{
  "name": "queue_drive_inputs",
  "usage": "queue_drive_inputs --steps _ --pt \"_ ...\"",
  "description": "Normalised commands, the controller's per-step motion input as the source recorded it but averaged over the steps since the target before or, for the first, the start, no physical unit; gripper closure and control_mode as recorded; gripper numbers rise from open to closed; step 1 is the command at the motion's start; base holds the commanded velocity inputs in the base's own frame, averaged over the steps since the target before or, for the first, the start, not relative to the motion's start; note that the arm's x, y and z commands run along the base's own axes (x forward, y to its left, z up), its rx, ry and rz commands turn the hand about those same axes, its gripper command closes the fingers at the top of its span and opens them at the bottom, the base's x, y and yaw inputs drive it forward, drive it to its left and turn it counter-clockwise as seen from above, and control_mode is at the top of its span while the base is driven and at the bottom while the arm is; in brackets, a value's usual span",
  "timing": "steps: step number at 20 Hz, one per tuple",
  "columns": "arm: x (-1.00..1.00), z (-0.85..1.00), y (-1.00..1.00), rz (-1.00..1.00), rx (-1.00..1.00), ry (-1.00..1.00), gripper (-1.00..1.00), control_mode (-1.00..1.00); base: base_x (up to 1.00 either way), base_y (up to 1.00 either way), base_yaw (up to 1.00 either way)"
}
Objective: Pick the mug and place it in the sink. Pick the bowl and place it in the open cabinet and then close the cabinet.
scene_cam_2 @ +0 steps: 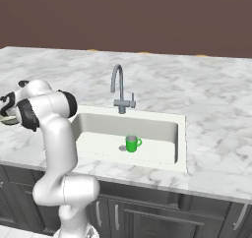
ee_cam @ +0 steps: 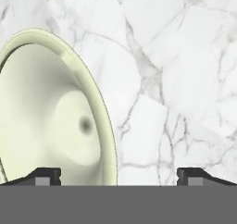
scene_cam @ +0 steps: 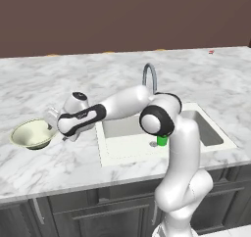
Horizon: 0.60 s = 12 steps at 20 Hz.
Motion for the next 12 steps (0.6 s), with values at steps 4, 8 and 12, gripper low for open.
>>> queue_drive_inputs --steps 4,8,12 --pt "0.24 -0.06 0.07 0.00 0.00 0.00 -1.00 -1.00 0.00 0.00 0.00" --pt "0.21 -0.03 0.07 0.00 0.00 0.00 -1.00 -1.00 0.00 0.00 0.00" --pt "0.17 -0.06 0.19 0.00 0.00 0.00 -1.00 -1.00 0.00 0.00 0.00"
